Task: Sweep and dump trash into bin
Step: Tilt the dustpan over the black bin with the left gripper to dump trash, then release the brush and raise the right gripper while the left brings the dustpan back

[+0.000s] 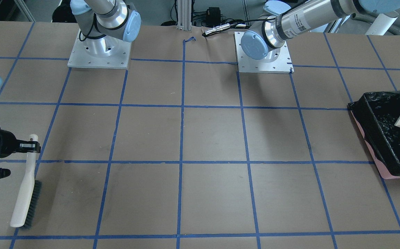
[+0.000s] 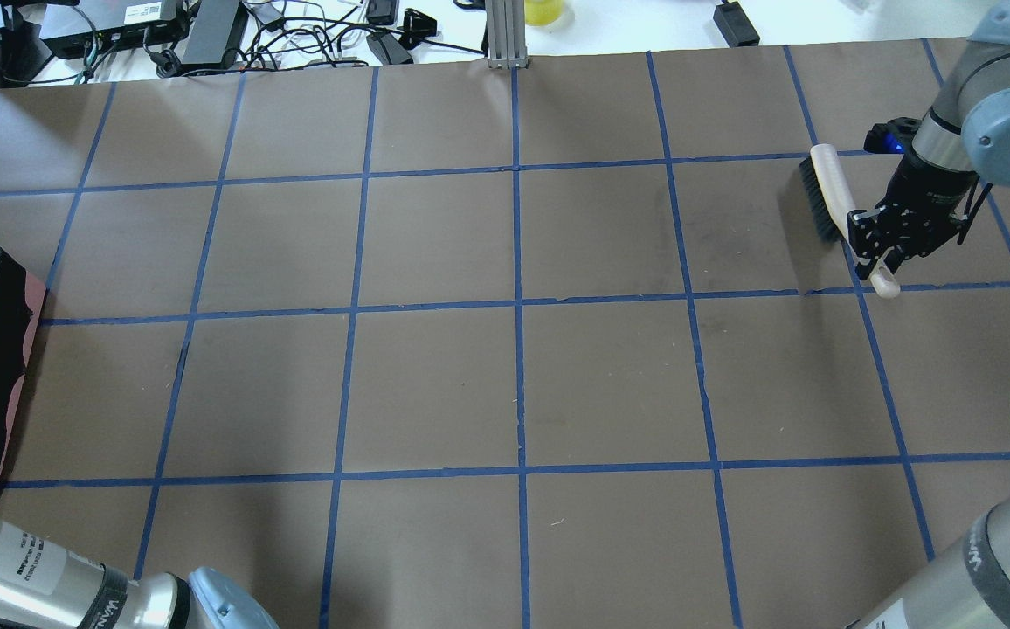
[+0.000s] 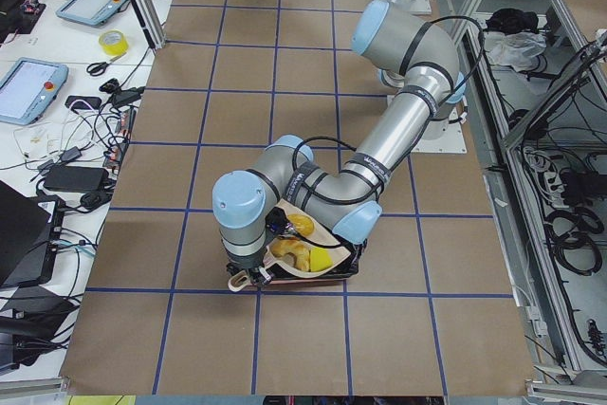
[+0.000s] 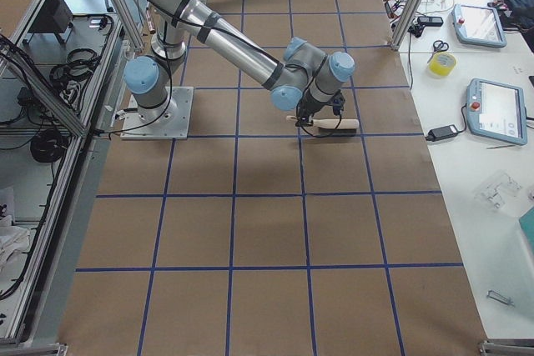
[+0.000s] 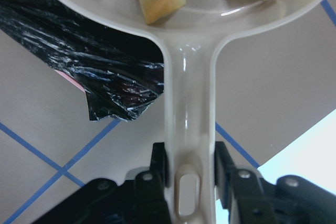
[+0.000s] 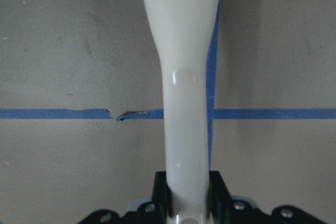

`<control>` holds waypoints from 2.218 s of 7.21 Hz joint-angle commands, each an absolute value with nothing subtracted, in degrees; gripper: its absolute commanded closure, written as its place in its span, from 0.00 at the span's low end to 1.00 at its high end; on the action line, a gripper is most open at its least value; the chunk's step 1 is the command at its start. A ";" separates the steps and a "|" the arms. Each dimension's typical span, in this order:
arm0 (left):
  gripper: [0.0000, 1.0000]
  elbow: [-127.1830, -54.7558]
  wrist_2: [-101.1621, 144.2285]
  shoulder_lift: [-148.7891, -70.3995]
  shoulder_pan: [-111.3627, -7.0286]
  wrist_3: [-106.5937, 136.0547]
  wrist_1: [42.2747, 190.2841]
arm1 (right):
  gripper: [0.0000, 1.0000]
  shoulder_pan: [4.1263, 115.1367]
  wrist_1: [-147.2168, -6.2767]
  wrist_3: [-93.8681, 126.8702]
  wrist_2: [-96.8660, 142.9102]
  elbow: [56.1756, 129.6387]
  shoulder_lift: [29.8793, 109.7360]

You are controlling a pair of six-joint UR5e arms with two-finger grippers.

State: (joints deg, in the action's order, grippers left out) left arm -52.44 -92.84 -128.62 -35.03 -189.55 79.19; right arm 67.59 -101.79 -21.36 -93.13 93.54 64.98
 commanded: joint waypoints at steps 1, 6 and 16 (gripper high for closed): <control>0.97 -54.39 -92.81 -127.18 -35.77 -191.07 76.92 | 0.57 67.59 -101.78 -21.27 -93.16 93.60 64.95; 0.97 -74.05 -92.81 -117.89 -35.86 -195.38 54.61 | 0.25 67.67 -101.86 -20.48 -93.34 92.73 66.79; 1.00 -97.74 -94.75 -102.75 -35.86 -199.60 26.45 | 0.00 89.18 -81.65 -2.75 -92.73 79.89 87.71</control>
State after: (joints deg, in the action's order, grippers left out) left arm -97.43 -94.74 -103.51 -35.86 -199.56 26.79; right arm 84.46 -81.81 -7.02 -92.91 80.06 86.28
